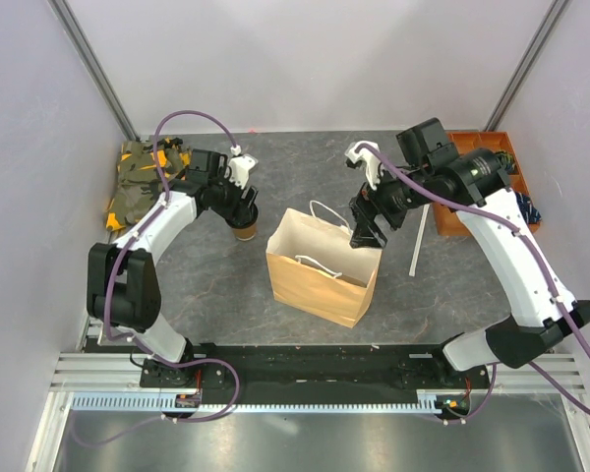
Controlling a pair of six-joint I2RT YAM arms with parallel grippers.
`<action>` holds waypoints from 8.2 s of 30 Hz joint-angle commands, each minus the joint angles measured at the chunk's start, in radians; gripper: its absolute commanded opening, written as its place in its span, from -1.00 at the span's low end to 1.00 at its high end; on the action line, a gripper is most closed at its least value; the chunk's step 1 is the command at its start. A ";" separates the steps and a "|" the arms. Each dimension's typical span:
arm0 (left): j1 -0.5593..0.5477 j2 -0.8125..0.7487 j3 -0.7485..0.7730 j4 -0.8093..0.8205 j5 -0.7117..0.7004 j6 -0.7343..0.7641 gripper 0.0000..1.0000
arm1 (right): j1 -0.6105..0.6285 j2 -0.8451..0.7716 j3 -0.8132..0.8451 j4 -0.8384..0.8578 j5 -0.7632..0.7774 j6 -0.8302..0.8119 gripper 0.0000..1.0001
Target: Pack the takeout coffee
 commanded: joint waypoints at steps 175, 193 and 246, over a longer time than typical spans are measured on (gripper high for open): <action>-0.756 -0.555 -0.399 0.110 -0.153 0.310 -0.23 | 0.384 -0.528 -0.646 0.653 0.199 0.054 -1.00; -0.756 -0.548 -0.442 0.245 -0.172 0.301 -0.41 | 0.384 -0.521 -0.632 0.641 0.234 0.076 -1.00; -0.755 -0.323 -0.379 -0.022 -0.112 0.158 -0.49 | 0.368 -0.502 -0.620 0.612 0.269 0.030 -1.00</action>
